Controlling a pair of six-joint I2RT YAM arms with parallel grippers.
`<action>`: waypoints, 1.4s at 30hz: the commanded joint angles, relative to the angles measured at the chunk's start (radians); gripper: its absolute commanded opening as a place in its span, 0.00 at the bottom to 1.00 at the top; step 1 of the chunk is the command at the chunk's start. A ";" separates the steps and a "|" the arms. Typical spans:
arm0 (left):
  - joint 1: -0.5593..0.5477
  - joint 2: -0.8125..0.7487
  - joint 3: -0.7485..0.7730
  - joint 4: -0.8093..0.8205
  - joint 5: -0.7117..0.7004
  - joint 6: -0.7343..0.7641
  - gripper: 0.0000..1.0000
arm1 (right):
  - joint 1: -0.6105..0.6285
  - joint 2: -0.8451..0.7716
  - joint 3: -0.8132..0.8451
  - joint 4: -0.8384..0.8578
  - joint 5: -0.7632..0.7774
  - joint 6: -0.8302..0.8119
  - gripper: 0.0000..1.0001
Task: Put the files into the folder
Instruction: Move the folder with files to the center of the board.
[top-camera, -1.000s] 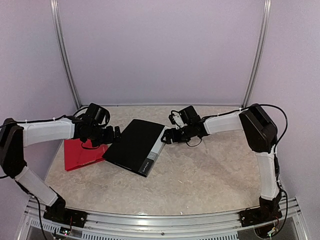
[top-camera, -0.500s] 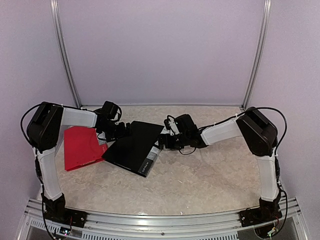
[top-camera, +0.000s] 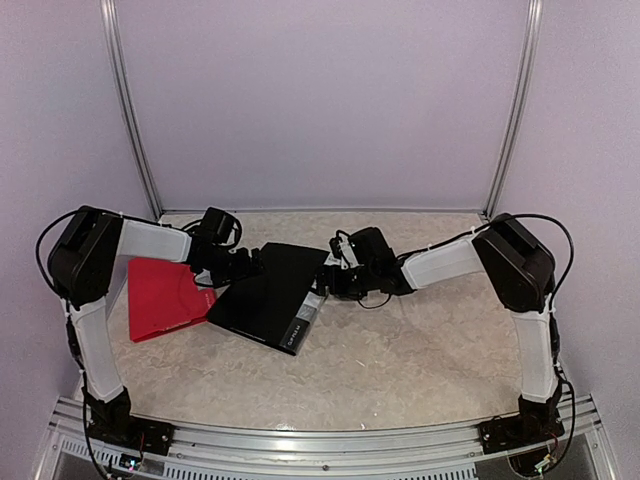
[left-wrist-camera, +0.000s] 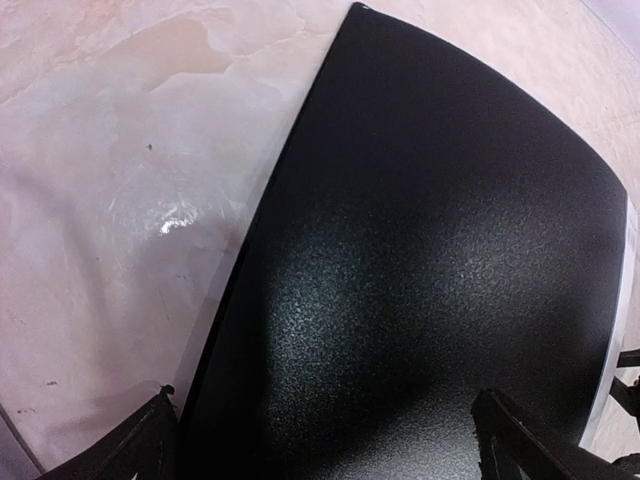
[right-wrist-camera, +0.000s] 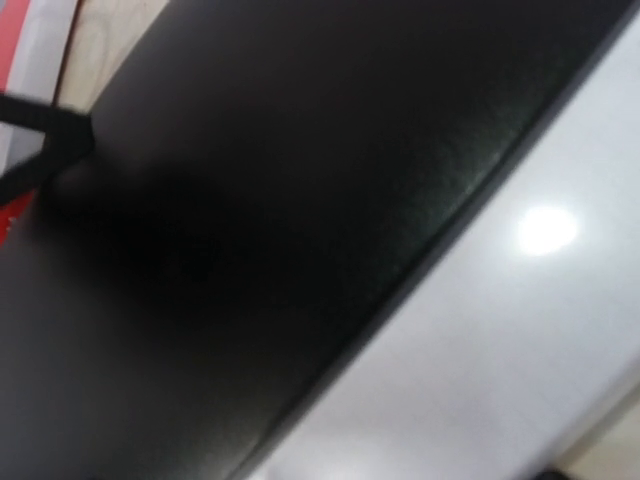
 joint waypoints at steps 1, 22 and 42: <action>-0.069 0.002 -0.065 -0.054 0.051 -0.059 0.99 | -0.041 0.030 0.043 -0.078 -0.010 -0.022 0.90; -0.135 -0.131 -0.026 -0.161 -0.112 -0.023 0.99 | -0.195 -0.148 -0.002 -0.243 0.093 -0.209 0.91; 0.409 -0.366 -0.160 -0.235 -0.304 -0.108 0.99 | -0.039 -0.240 -0.054 -0.173 0.059 -0.254 0.92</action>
